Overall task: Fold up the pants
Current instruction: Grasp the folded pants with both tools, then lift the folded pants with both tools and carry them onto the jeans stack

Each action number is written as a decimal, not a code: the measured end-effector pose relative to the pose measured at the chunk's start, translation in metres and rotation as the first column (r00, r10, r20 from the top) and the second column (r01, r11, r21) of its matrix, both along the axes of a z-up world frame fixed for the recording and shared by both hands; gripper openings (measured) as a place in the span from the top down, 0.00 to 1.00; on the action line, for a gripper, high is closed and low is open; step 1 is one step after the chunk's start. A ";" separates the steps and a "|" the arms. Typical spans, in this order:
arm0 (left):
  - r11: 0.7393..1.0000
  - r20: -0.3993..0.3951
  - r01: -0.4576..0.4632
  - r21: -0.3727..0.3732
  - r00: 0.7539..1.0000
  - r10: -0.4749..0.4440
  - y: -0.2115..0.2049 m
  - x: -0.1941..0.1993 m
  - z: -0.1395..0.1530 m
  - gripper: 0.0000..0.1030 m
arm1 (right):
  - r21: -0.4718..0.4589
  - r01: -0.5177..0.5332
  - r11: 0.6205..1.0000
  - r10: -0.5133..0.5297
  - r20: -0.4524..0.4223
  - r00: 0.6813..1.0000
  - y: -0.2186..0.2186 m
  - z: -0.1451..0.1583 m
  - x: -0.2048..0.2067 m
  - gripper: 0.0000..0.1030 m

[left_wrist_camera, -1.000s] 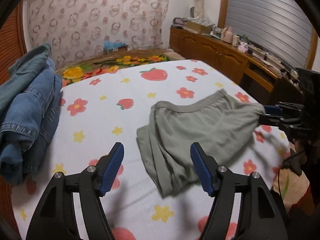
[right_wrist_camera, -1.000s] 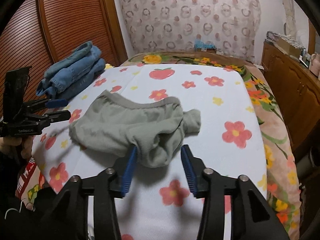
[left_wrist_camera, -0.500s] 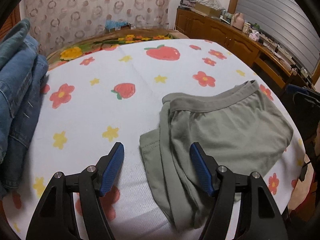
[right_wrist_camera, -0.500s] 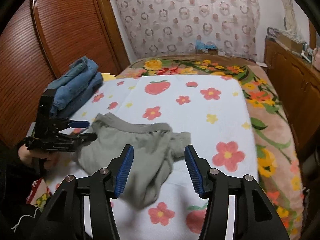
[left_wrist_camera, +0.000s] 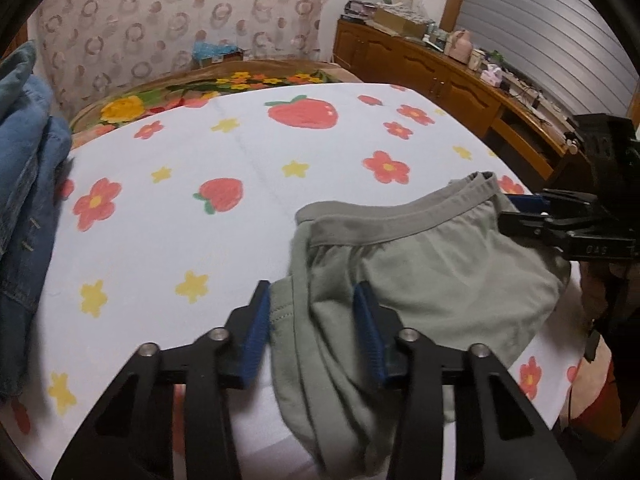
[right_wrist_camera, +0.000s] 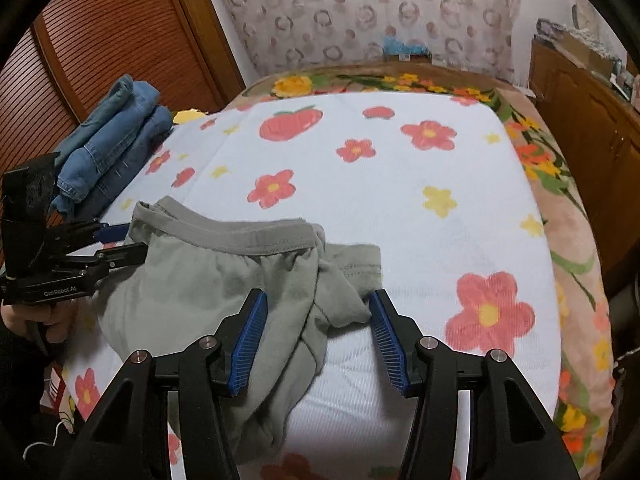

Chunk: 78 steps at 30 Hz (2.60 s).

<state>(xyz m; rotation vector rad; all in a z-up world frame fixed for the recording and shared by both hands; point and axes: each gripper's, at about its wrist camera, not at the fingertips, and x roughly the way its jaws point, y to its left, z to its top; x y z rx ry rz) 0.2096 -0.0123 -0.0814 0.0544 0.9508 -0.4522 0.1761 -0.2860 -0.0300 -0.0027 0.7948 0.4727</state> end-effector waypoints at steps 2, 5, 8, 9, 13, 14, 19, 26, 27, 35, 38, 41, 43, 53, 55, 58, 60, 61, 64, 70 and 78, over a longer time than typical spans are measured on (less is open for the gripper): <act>0.999 -0.014 0.015 -0.028 1.000 -0.015 -0.001 0.001 0.000 0.74 | 0.006 -0.009 1.000 0.009 0.001 1.000 0.001 0.000 0.002 0.47; 0.997 -0.019 0.053 -0.053 0.998 -0.054 -0.006 -0.001 0.002 0.85 | 0.015 -0.042 0.999 0.042 0.001 0.999 0.004 -0.002 0.000 0.72; 0.995 0.004 0.082 -0.058 0.997 -0.082 -0.010 -0.007 0.011 0.86 | 0.022 -0.084 0.996 0.084 -0.013 0.996 0.009 -0.003 0.000 0.84; 0.994 0.024 0.086 -0.066 0.996 -0.084 -0.009 -0.011 0.018 0.87 | 0.013 -0.091 0.996 0.091 -0.006 0.996 0.011 -0.001 -0.001 0.85; 0.994 0.089 0.071 -0.087 0.994 -0.063 0.001 -0.023 0.046 0.87 | 0.034 -0.113 0.993 0.111 0.060 0.992 0.013 0.024 -0.006 0.86; 0.994 0.108 0.064 -0.087 0.993 -0.054 0.005 -0.026 0.052 0.87 | 0.031 -0.117 0.993 0.114 0.088 0.990 0.015 0.034 -0.008 0.86; 0.995 0.205 0.004 -0.095 0.979 0.015 0.032 -0.041 0.091 0.87 | 0.019 -0.165 0.986 0.157 0.206 0.966 0.037 0.080 -0.016 0.87; 0.985 0.324 -0.149 -0.086 0.931 0.169 0.093 -0.060 0.134 0.87 | -0.017 -0.279 0.960 0.268 0.330 0.905 0.098 0.131 -0.014 0.87; 0.982 0.331 -0.165 -0.087 0.925 0.185 0.100 -0.061 0.137 0.87 | -0.020 -0.297 0.955 0.286 0.343 0.895 0.108 0.136 -0.013 0.87; 0.939 0.404 -0.327 -0.102 0.849 0.340 0.171 -0.071 0.160 0.87 | -0.057 -0.403 0.914 0.390 0.406 0.826 0.196 0.168 0.021 0.87; 0.924 0.420 -0.367 -0.105 0.826 0.375 0.189 -0.069 0.161 0.87 | -0.073 -0.421 0.904 0.411 0.419 0.810 0.221 0.171 0.042 0.87; 0.911 0.428 -0.397 -0.109 0.809 0.403 0.203 -0.065 0.159 0.87 | -0.083 -0.429 0.900 0.421 0.428 0.800 0.236 0.172 0.055 0.86; 0.904 0.431 -0.410 -0.118 0.800 0.419 0.210 -0.061 0.156 0.87 | -0.093 -0.430 0.898 0.425 0.434 0.794 0.240 0.173 0.063 0.87; 0.855 0.413 -0.480 -0.197 0.750 0.517 0.240 -0.050 0.139 0.87 | -0.202 -0.434 0.878 0.477 0.435 0.764 0.293 0.173 0.093 0.86; 0.846 0.401 -0.492 -0.206 0.746 0.531 0.244 -0.047 0.135 0.87 | -0.215 -0.440 0.872 0.489 0.431 0.758 0.309 0.175 0.102 0.86; 0.827 0.384 -0.518 -0.217 0.734 0.560 0.252 -0.044 0.128 0.87 | -0.240 -0.455 0.857 0.515 0.422 0.746 0.338 0.172 0.119 0.86; 0.814 0.372 -0.533 -0.229 0.725 0.580 0.257 -0.044 0.123 0.87 | -0.254 -0.468 0.846 0.533 0.411 0.740 0.356 0.168 0.130 0.86; 0.808 0.368 -0.541 -0.234 0.720 0.588 0.259 -0.045 0.122 0.87 | -0.262 -0.474 0.841 0.542 0.405 0.737 0.364 0.166 0.136 0.86; 0.788 0.354 -0.568 -0.237 0.705 0.614 0.263 -0.047 0.117 0.87 | -0.276 -0.497 0.823 0.568 0.390 0.724 0.390 0.159 0.148 0.86; 0.766 0.319 -0.612 -0.196 0.699 0.640 0.271 -0.047 0.106 0.72 | -0.265 -0.504 0.822 0.569 0.342 0.748 0.415 0.141 0.173 0.79; 0.766 0.373 -0.612 -0.197 0.676 0.635 0.270 -0.055 0.123 0.40 | -0.189 -0.476 0.859 0.510 0.405 0.759 0.381 0.161 0.169 0.70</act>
